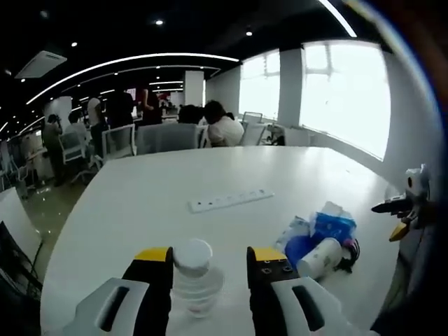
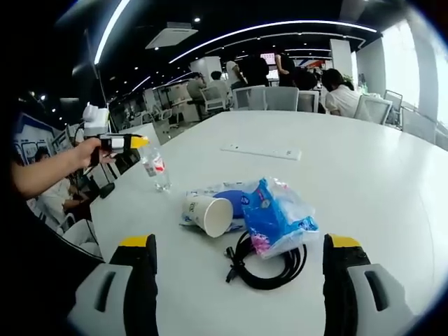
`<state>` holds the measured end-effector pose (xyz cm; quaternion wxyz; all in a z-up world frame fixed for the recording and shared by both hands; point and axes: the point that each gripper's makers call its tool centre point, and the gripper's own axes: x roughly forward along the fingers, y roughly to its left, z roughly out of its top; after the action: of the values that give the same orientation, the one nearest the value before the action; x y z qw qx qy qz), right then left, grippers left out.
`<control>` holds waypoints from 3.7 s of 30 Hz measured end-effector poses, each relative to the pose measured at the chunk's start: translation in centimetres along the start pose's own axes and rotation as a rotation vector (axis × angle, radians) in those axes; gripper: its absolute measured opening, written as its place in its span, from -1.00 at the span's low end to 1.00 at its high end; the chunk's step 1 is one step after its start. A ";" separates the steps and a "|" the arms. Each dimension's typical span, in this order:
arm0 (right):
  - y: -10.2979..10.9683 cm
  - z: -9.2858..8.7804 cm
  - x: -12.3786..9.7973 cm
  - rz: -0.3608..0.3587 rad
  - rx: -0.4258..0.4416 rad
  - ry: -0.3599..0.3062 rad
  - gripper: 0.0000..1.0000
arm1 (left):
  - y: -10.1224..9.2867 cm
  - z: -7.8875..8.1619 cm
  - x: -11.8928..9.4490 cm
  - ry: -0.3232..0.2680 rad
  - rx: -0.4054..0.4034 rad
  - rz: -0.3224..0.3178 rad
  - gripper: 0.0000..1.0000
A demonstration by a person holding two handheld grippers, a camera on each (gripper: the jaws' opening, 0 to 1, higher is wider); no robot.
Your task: Arrange the tabletop items into an orderly group along one side of the table until the central work area is clear of visible clutter.
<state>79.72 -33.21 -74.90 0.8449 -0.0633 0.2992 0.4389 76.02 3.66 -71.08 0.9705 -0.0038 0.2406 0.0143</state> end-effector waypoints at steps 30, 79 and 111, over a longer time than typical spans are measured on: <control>-0.4 0.0 -0.9 -0.036 0.031 -0.030 0.90 | 0.3 0.2 -0.1 -0.021 0.139 -0.164 -0.26; -1.7 -0.3 -0.6 -0.048 0.043 -0.029 0.86 | -0.8 1.2 0.3 -0.009 0.099 -0.298 -0.62; -1.0 -0.1 -0.3 -0.016 0.029 -0.051 0.86 | 4.2 0.7 1.1 0.084 -0.135 0.161 -0.62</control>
<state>80.36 -34.10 -74.92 0.8567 -0.0422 0.2832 0.4290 77.15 7.94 -70.97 0.9529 -0.0503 0.2789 0.1084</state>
